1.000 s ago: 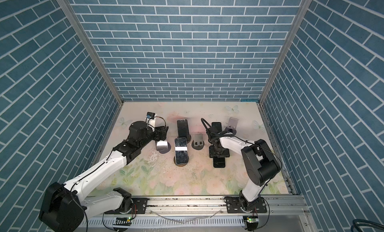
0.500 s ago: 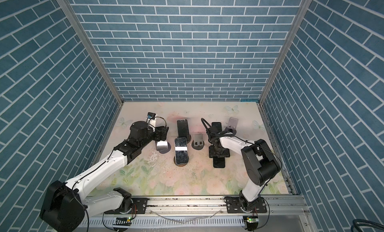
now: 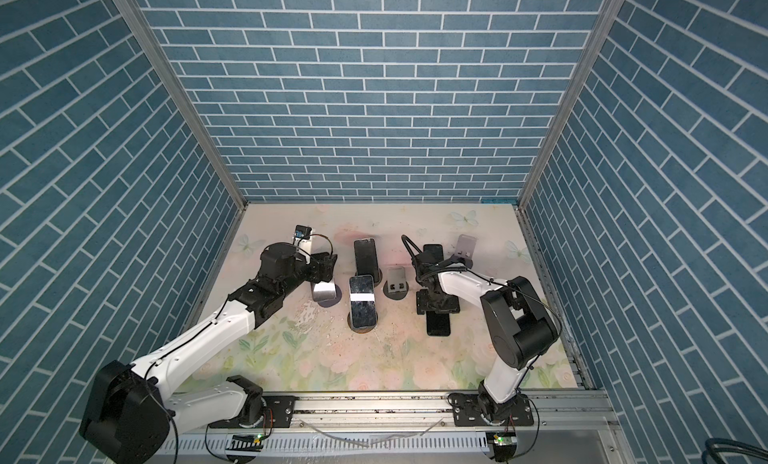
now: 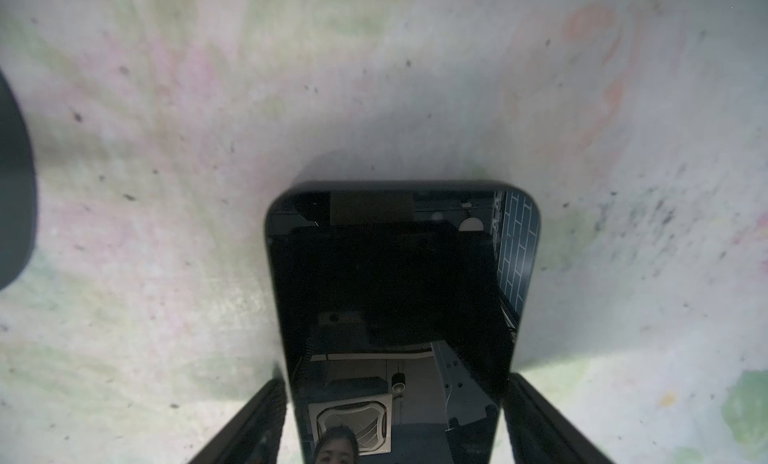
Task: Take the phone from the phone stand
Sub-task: 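Open the right gripper and release the phone on the table, then move the right gripper to the emptied grey stand and grasp its post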
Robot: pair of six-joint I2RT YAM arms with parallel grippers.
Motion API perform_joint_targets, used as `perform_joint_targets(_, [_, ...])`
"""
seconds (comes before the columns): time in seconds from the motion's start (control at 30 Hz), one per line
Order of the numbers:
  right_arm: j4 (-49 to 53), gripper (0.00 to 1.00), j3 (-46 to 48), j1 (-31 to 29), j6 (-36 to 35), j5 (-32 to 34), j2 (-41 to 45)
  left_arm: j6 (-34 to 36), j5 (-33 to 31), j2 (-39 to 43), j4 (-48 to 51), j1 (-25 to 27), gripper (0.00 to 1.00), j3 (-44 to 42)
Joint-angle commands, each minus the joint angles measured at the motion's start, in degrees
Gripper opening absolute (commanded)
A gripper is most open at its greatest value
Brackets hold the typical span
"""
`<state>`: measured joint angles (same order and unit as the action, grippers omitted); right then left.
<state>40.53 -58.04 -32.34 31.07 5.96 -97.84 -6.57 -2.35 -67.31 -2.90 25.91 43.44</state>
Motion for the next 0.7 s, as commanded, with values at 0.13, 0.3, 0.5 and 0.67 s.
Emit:
perform_joint_targets(0.13, [2.5, 0.84, -3.3, 0.1, -0.3, 1.9, -0.4, 0.9, -0.5, -0.5, -0.6, 0.2, 1.0, -0.6])
perform_joint_targets(0.3, [3.3, 0.85, -6.4, 0.1, -0.8, 3.9, 3.3, 0.9, -0.6, -0.5, -0.7, 0.3, 1.0, -0.6])
perform_joint_targets(0.5, [2.7, 0.85, -11.9, -1.8, -3.6, 7.7, 4.8, 0.8, -0.3, -0.9, -1.1, 0.2, 1.0, -0.4])
perform_joint_targets(0.67, [-2.2, 0.85, -15.2, -4.1, -4.9, 6.2, 4.7, 0.9, -0.1, -0.9, -0.8, 0.2, 1.0, 0.1])
